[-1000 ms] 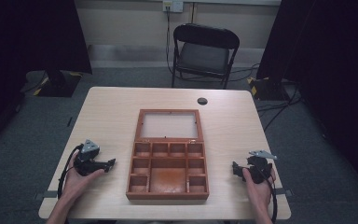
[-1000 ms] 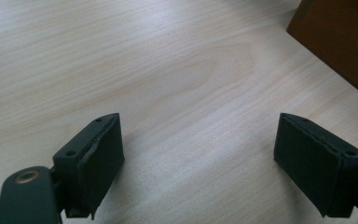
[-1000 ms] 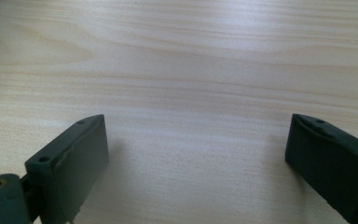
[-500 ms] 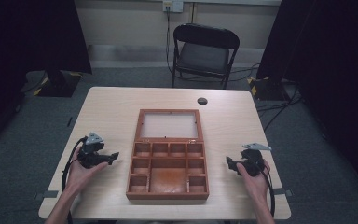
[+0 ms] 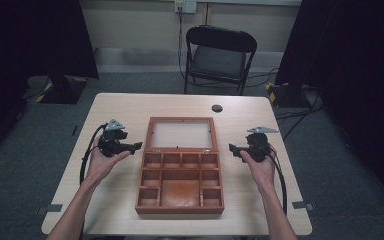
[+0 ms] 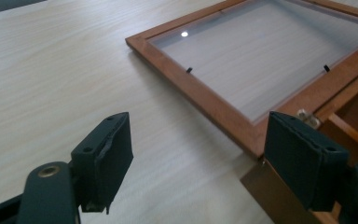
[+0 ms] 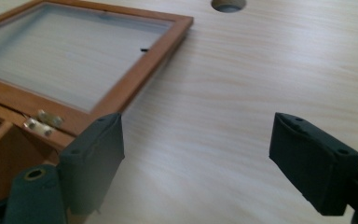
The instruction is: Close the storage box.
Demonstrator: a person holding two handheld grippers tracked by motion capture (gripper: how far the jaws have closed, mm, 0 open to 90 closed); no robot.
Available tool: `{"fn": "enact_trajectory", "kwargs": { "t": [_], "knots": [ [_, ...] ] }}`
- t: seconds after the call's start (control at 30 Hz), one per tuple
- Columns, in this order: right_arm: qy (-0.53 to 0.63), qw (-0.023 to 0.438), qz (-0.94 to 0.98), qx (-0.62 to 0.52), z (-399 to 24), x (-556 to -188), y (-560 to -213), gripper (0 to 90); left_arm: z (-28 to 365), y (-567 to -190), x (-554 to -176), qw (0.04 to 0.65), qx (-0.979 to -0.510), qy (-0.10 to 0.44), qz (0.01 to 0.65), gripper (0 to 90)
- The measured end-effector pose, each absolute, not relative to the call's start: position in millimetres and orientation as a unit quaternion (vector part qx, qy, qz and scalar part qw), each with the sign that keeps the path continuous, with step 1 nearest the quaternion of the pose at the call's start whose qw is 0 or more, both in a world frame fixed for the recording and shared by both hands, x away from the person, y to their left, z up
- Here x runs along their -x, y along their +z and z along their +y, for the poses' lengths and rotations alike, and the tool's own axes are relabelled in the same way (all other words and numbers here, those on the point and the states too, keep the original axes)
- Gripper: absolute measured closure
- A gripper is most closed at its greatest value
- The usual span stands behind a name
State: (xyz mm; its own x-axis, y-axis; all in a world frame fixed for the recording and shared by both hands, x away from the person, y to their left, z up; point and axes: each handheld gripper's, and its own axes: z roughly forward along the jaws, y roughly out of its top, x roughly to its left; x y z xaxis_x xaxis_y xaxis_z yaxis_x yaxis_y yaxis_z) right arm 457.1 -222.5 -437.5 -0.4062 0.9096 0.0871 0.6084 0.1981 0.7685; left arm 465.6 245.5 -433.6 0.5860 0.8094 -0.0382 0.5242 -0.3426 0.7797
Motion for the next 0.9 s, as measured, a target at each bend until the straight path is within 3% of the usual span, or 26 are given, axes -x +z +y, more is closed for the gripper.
{"fn": "enact_trajectory", "kwargs": {
  "t": [0.2,0.5,0.9],
  "knots": [
    [0.388,0.177,0.748,-0.508,-205,-485,-435,17.9,239,-432,-487,0.429,-0.774,0.138,0.445,23.4],
    [0.396,0.118,0.764,-0.496,-181,-508,-455,15.6,225,-465,-503,0.417,-0.774,0.080,0.470,21.6],
    [0.400,0.045,0.752,-0.522,-168,-527,-476,14.1,220,-483,-517,0.437,-0.753,0.027,0.492,22.4]
  ]
}}
